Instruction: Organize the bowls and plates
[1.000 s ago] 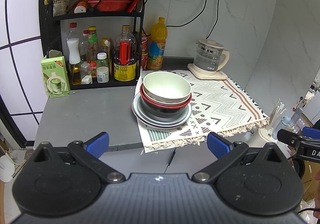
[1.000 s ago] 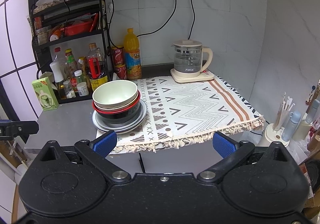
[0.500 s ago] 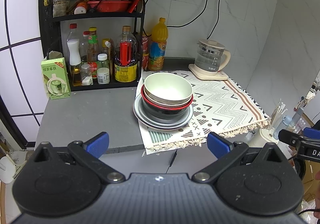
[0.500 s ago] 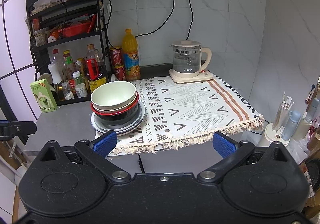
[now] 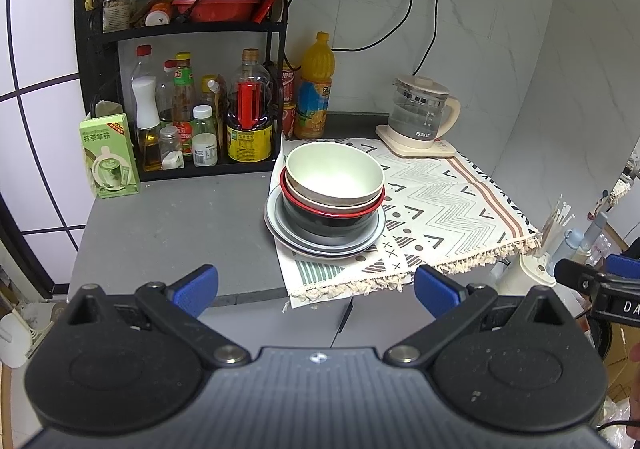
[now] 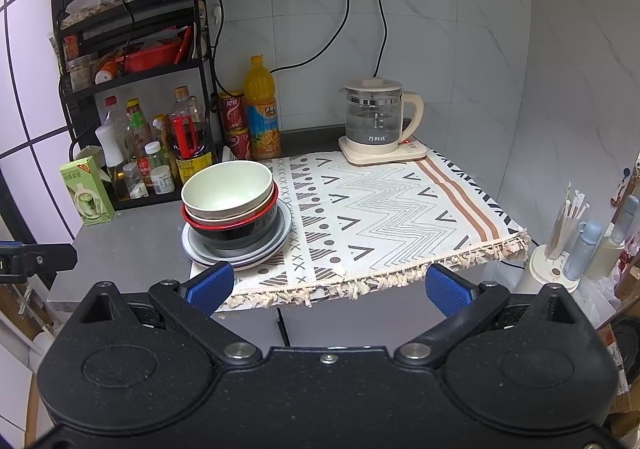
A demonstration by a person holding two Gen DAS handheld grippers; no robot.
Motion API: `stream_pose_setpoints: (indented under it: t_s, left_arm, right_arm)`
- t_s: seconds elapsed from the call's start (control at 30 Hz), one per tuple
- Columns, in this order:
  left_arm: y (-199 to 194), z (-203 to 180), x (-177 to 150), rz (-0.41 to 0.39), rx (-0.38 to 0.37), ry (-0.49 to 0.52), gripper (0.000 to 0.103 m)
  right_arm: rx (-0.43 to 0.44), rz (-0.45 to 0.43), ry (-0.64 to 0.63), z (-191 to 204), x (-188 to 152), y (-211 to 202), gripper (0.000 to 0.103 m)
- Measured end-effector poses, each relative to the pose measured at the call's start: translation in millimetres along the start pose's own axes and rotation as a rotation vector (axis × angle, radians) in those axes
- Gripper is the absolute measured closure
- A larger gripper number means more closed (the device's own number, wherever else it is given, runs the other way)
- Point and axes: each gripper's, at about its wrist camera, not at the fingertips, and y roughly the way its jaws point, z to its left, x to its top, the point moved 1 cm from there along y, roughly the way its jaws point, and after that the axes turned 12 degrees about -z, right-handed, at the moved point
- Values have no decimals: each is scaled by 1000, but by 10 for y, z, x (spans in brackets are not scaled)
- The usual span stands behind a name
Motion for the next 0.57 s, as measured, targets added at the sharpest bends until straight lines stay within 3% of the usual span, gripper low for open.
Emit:
stream_pose_setpoints:
  t_s: [0.57]
  left_arm:
    - [11,-37,-23,-4,8,8,0]
  right_arm:
    - [-9,2,4,8,-9,8,0]
